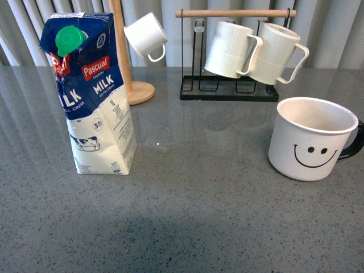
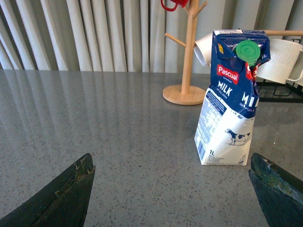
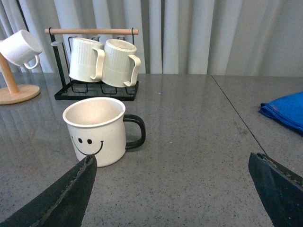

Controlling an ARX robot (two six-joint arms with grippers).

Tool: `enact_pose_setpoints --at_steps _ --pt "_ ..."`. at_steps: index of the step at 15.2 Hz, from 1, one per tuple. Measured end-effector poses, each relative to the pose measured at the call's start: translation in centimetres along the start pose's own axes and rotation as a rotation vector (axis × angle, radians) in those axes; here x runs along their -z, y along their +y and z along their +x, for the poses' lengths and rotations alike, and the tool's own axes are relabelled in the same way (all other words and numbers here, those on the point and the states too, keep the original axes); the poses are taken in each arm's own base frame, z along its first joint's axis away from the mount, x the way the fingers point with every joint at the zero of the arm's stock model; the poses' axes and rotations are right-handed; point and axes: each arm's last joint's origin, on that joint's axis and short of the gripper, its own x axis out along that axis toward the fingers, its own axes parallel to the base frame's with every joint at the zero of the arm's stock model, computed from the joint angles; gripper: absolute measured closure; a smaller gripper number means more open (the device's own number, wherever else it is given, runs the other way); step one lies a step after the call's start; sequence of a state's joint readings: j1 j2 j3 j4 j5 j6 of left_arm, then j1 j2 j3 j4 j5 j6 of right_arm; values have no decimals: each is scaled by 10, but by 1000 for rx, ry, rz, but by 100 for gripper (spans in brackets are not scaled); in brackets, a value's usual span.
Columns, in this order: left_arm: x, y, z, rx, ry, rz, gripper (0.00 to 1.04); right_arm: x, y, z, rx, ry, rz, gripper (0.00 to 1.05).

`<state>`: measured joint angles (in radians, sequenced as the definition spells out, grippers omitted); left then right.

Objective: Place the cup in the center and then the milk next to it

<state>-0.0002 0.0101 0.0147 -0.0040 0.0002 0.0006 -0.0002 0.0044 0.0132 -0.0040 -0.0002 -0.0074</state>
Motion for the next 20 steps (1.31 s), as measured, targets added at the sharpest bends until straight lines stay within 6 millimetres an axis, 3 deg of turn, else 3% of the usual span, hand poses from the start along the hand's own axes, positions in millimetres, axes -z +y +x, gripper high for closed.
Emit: enact_pose_setpoints --at_steps 20 --pt "0 0 0 0 0 0 7 0 0 0 5 5 6 7"
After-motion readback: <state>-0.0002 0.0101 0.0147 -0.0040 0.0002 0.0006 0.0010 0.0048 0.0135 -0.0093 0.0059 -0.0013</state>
